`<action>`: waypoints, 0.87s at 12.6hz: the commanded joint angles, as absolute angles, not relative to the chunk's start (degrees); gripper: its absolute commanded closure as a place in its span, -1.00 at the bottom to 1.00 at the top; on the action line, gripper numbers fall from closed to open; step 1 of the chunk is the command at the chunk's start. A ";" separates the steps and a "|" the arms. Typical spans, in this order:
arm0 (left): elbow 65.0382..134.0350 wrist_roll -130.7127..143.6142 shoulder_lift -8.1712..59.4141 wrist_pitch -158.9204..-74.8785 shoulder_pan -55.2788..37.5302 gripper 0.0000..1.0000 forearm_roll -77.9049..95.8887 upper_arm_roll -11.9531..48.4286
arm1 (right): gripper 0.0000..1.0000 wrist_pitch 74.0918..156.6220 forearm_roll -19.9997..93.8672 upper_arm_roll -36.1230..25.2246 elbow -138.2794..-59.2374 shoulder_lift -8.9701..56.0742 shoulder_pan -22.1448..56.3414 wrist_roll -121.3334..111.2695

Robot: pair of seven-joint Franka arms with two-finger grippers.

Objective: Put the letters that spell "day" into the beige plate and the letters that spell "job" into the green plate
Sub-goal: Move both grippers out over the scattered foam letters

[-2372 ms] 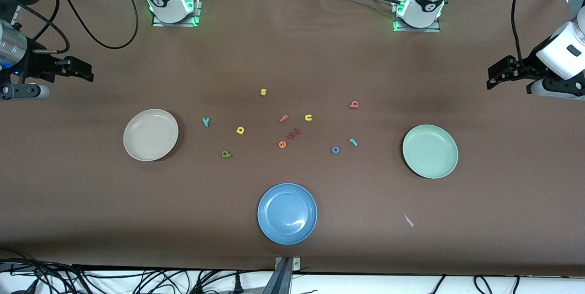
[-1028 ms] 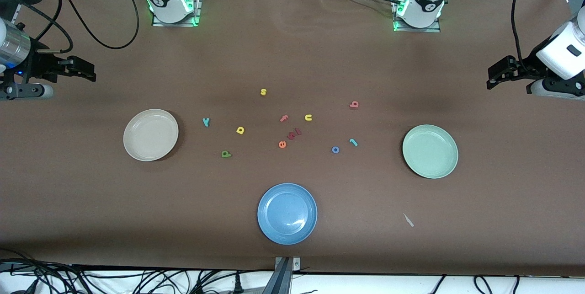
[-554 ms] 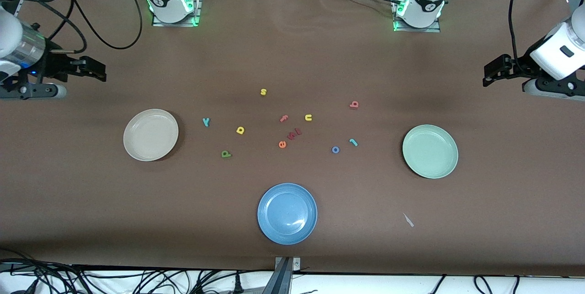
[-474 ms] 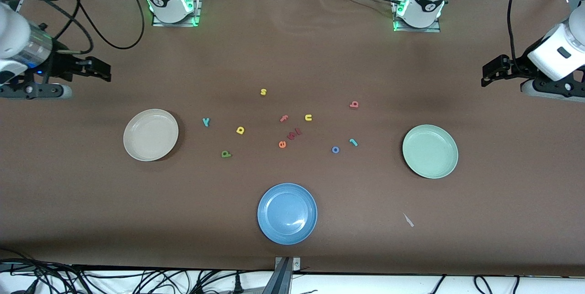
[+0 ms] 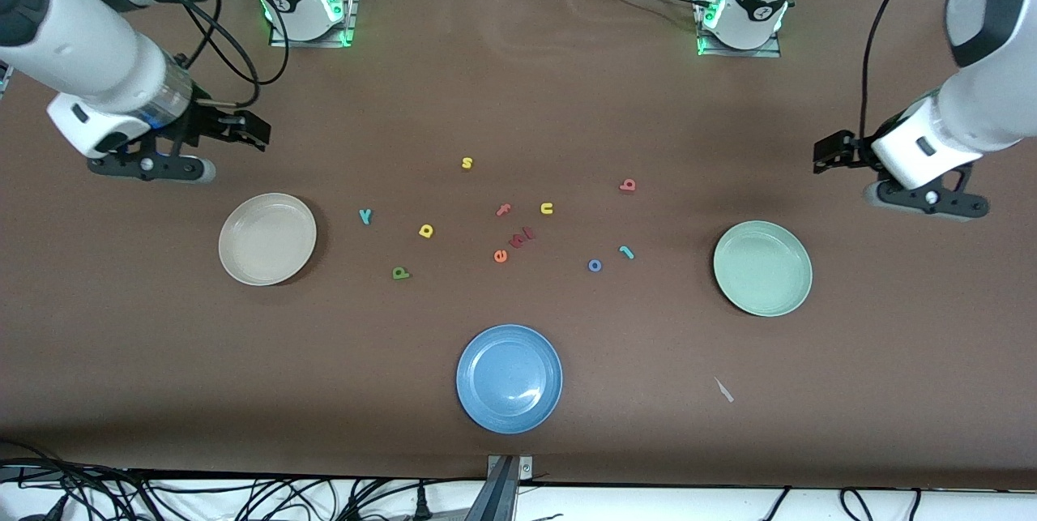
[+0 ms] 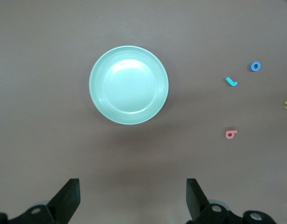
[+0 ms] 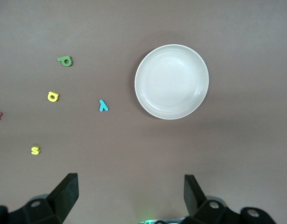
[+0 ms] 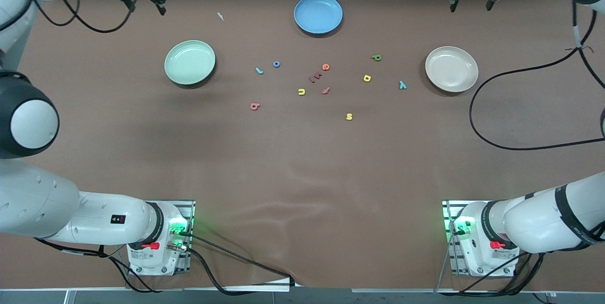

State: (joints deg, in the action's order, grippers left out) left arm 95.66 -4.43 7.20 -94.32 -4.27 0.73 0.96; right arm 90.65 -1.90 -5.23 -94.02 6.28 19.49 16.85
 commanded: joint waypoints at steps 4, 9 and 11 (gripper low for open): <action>93.08 12.26 11.68 -96.67 -10.80 -1.00 1.76 0.97 | -1.00 104.91 -0.97 -2.47 -99.83 14.38 20.21 17.84; 92.99 34.23 16.60 -100.71 -16.34 -1.00 2.11 0.97 | -1.00 114.07 -0.97 0.88 -102.03 22.76 20.22 9.80; 93.08 43.63 18.28 -102.91 -19.32 -1.00 2.37 1.05 | -1.00 118.19 -0.97 0.70 -106.06 22.59 19.95 3.02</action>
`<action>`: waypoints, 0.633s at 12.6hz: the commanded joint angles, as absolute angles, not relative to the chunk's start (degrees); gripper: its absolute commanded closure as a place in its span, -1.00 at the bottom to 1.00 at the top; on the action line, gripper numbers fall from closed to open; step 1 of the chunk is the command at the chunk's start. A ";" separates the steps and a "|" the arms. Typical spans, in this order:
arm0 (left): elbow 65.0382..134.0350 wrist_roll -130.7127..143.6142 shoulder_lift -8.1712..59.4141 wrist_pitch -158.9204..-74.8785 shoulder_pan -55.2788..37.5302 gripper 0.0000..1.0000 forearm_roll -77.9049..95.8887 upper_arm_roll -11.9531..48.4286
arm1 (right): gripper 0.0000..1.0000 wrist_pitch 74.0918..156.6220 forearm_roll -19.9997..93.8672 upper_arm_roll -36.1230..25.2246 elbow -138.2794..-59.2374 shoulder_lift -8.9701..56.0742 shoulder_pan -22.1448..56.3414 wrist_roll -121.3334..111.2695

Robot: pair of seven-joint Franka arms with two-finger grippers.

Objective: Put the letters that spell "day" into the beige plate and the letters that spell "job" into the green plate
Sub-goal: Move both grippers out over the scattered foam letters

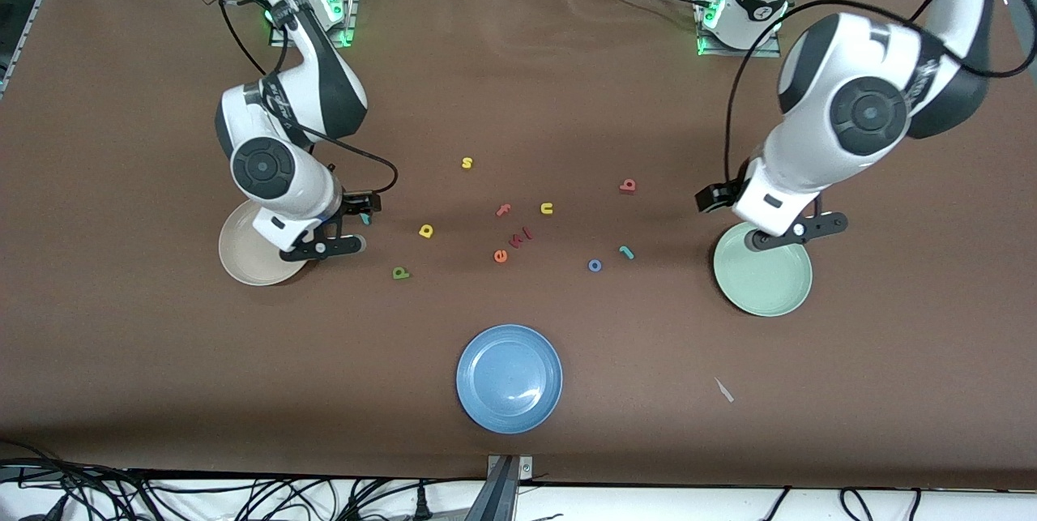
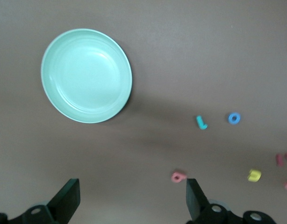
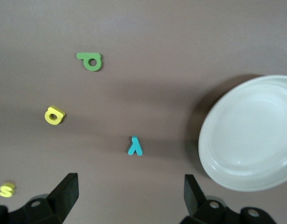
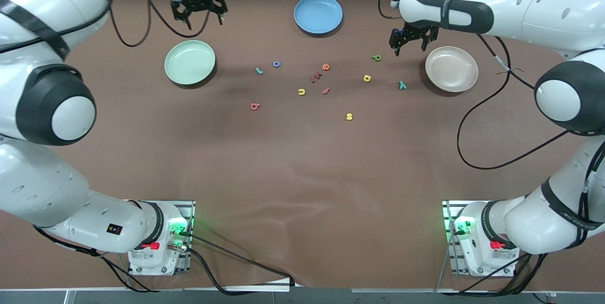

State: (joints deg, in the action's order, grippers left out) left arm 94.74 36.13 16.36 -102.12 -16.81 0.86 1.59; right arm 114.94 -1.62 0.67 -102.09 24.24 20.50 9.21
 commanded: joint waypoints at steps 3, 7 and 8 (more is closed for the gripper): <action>92.99 56.73 22.40 -104.49 -22.57 -1.00 4.03 1.05 | -1.00 127.58 -0.09 0.79 -112.48 22.68 19.95 1.14; 90.97 61.35 27.50 -106.52 -23.99 -1.00 7.97 0.97 | -1.00 135.60 3.50 0.70 -118.64 23.11 19.95 1.93; 90.62 61.35 28.73 -106.52 -23.73 -1.00 9.22 0.88 | -1.00 137.01 4.91 0.70 -119.70 23.20 19.95 2.11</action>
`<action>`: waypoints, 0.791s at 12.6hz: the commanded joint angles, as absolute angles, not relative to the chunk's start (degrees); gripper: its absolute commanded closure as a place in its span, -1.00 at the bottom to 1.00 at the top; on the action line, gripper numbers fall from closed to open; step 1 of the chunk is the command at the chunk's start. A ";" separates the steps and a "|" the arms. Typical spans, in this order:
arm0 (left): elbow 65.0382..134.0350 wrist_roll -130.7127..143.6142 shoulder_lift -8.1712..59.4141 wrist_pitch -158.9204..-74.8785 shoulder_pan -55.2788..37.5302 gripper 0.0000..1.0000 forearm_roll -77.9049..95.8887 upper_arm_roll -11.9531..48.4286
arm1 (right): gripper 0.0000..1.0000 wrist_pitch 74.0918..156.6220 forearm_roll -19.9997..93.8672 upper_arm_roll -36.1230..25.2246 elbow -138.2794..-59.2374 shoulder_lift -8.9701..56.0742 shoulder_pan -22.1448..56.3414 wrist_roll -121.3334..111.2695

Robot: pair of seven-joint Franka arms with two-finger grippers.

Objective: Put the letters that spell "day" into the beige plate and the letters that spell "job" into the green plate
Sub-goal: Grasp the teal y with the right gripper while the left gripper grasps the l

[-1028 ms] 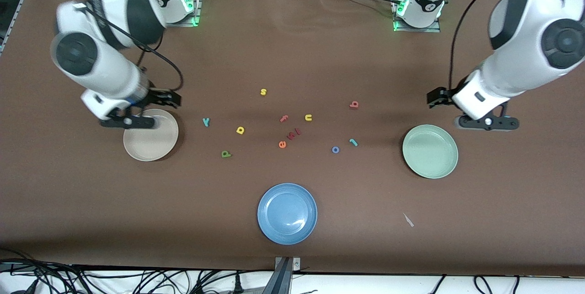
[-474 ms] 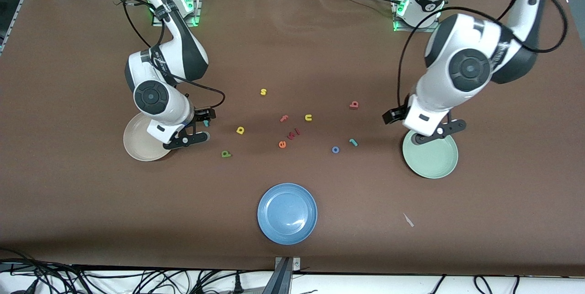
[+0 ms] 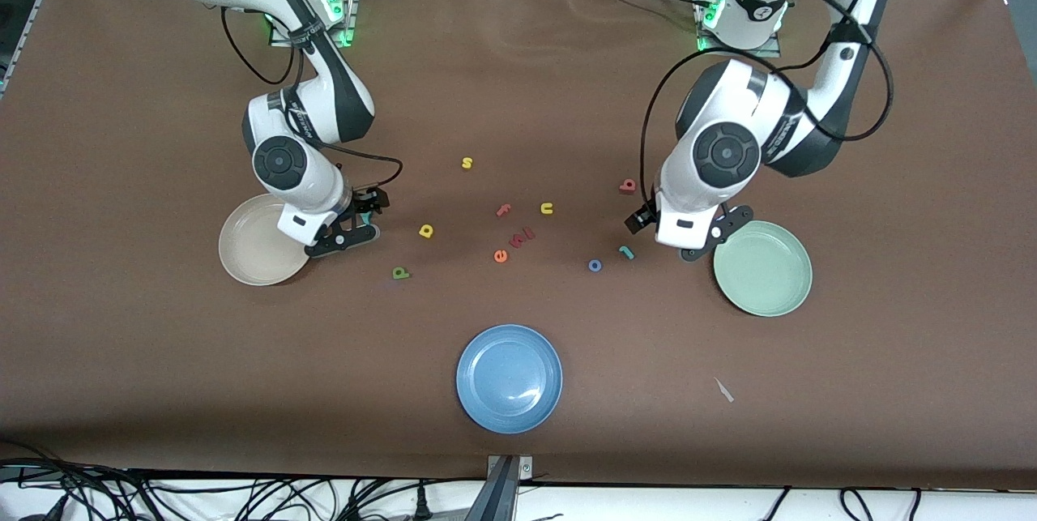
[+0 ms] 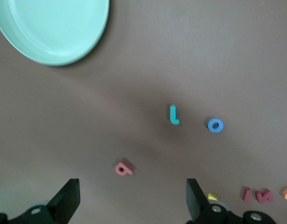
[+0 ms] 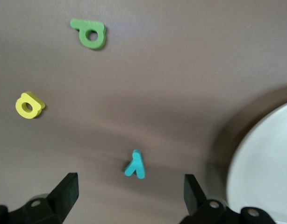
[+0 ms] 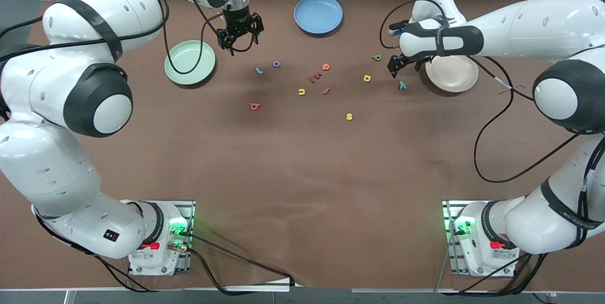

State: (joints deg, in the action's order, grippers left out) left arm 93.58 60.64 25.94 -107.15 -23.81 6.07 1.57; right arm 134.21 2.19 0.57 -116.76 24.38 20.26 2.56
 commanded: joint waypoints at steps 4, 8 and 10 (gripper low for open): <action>90.88 63.89 32.33 -115.20 -24.34 -1.00 9.49 0.97 | -0.99 141.84 6.15 0.70 -122.16 24.52 19.86 2.29; 90.79 63.19 35.59 -117.25 -24.26 -1.00 9.23 0.97 | -0.83 142.29 6.15 0.70 -122.43 25.58 19.69 2.29; 90.70 63.11 37.69 -117.33 -24.26 -1.00 8.61 0.88 | -0.67 142.29 6.15 0.62 -122.34 26.19 19.60 2.20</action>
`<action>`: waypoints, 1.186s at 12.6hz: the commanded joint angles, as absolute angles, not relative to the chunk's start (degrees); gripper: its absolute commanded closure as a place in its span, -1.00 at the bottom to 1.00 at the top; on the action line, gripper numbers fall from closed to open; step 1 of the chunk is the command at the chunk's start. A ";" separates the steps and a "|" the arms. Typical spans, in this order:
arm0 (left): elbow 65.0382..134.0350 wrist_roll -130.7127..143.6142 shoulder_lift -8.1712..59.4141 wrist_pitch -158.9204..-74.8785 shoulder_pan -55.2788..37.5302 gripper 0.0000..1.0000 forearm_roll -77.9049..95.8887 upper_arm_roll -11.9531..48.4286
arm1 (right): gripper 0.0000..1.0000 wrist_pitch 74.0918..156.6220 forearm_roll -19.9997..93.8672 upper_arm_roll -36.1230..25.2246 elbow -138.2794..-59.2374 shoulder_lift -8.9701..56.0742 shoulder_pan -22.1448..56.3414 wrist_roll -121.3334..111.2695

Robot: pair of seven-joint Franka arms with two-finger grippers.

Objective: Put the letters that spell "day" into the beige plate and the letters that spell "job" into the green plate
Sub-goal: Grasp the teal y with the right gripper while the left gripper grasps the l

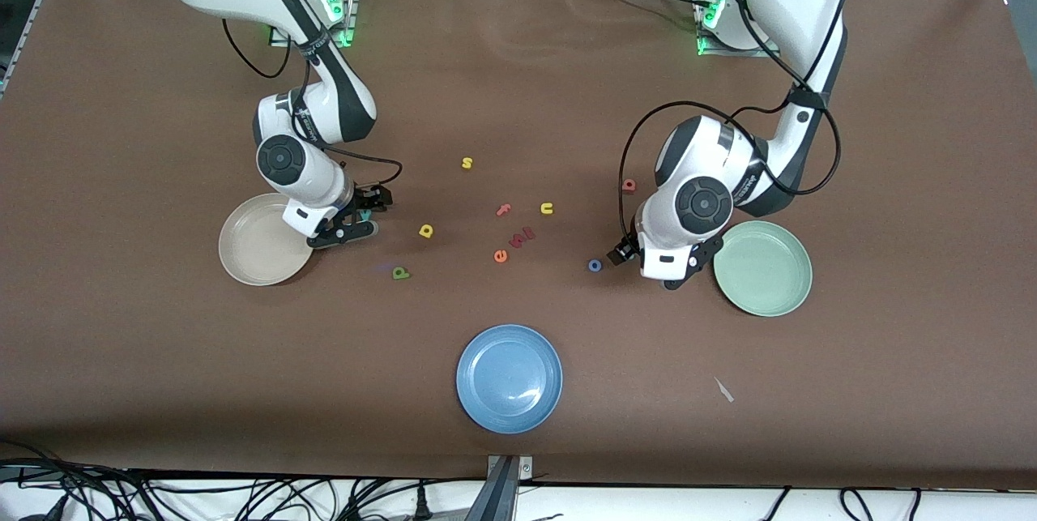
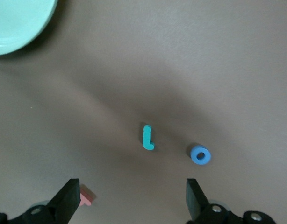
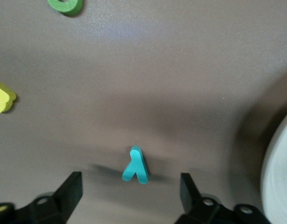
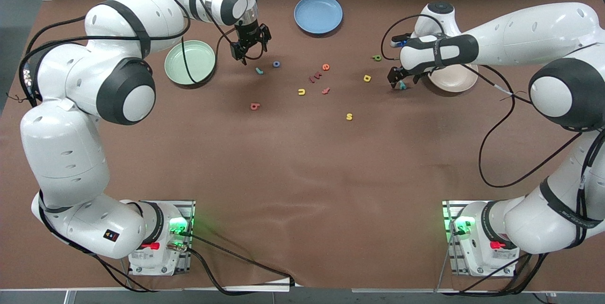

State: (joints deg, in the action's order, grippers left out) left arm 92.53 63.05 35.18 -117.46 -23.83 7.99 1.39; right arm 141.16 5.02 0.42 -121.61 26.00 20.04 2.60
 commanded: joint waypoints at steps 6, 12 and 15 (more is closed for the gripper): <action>91.05 63.98 41.84 -124.71 -26.19 -0.53 8.79 0.88 | -0.22 142.38 6.15 0.62 -122.08 27.24 19.60 2.20; 91.14 63.72 42.27 -124.98 -25.22 0.08 9.32 0.88 | 0.25 142.82 6.06 0.70 -121.82 27.95 19.77 2.29; 91.32 63.37 42.80 -125.07 -25.22 0.08 9.06 0.79 | 0.50 143.61 6.06 0.70 -121.82 28.30 19.86 2.46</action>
